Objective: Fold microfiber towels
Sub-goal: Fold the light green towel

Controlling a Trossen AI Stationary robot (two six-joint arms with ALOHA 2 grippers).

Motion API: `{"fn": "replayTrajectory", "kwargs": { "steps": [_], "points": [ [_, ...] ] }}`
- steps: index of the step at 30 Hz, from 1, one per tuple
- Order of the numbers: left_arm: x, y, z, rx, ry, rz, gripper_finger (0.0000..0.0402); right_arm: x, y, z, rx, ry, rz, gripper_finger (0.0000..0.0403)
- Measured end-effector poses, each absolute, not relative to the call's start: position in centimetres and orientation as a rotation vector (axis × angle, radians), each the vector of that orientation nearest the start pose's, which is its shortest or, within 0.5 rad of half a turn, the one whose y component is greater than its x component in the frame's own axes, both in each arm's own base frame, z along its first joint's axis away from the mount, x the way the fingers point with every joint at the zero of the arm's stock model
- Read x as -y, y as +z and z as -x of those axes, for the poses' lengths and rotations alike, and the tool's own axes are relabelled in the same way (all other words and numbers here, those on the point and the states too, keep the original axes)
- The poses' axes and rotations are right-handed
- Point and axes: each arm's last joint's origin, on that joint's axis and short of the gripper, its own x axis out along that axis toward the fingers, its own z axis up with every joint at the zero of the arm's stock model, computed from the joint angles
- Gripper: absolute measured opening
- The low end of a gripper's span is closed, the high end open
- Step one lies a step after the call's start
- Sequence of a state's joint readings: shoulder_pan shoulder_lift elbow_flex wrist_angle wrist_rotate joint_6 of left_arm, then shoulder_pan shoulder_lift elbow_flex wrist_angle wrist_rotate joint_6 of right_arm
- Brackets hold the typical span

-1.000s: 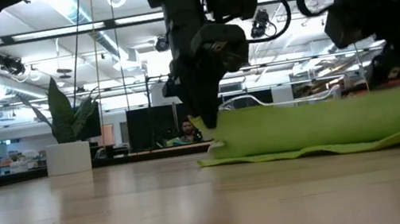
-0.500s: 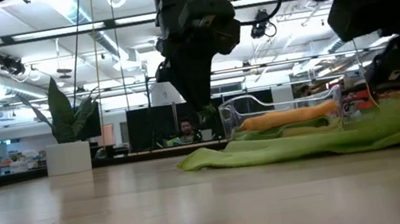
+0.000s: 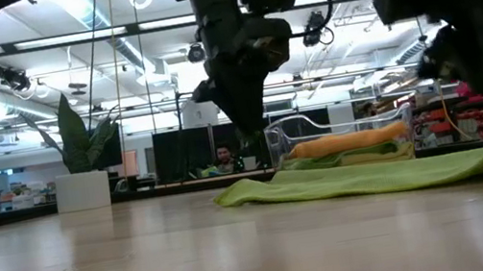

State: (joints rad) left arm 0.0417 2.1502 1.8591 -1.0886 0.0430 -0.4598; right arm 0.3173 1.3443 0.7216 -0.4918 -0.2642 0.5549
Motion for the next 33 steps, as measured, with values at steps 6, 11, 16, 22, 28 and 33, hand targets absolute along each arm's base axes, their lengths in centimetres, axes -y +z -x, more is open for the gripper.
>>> {"fn": "replayTrajectory", "kwargs": {
  "steps": [6,11,16,22,28,33],
  "points": [
    [-4.0,21.7,-43.6,-1.309,0.381,0.447,0.0102,-6.3,21.7,-21.1,-1.053,0.143,-0.541,0.0137],
    [-5.3,22.1,-43.1,-1.315,0.421,0.422,0.0090,-5.1,22.8,-17.6,-0.965,0.030,-0.647,0.0137],
    [-5.5,23.6,-42.9,-1.258,0.424,0.383,0.0076,-4.7,21.7,-13.9,-0.887,-0.054,-0.867,0.0137],
    [-6.2,23.9,-42.7,-1.254,0.407,0.391,0.0061,-5.2,19.9,-11.8,-0.866,-0.137,-1.004,0.0132],
    [-5.7,24.6,-44.2,-1.095,0.299,0.441,0.0043,-6.1,18.6,-11.8,-0.894,-0.230,-0.974,0.0116],
    [-5.0,26.0,-44.1,-1.048,0.249,0.431,0.0030,-6.3,17.6,-12.3,-0.948,-0.290,-0.915,0.0086]
  ]
}}
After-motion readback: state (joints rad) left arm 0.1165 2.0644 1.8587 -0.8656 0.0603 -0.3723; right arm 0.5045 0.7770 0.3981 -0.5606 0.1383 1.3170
